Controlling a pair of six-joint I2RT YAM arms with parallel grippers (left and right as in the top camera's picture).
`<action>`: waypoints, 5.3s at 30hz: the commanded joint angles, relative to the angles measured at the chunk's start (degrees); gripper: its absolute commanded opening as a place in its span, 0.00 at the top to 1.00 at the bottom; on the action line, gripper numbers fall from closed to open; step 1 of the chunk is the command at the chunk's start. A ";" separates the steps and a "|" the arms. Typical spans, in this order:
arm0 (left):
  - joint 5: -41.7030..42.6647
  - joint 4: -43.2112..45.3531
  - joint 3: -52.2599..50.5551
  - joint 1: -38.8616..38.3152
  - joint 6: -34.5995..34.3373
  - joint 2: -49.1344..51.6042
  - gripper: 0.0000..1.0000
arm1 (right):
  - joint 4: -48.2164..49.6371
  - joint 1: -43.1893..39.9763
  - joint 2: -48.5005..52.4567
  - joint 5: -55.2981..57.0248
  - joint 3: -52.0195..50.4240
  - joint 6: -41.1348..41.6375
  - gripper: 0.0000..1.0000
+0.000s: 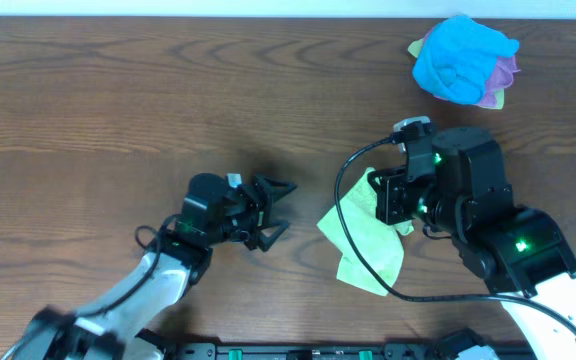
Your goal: Fold the cloth
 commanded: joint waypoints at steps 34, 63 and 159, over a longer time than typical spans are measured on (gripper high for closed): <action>-8.76 11.72 2.71 -11.65 -12.09 14.05 0.14 | 0.15 0.59 -0.37 -1.55 0.72 -0.92 0.99; -8.79 10.32 6.34 -16.00 -10.95 16.68 0.25 | -0.11 0.59 -0.37 -1.55 0.72 -0.94 0.99; 1.31 -26.18 13.31 12.90 31.56 -14.05 0.94 | 0.15 17.79 17.59 30.88 10.23 8.24 0.99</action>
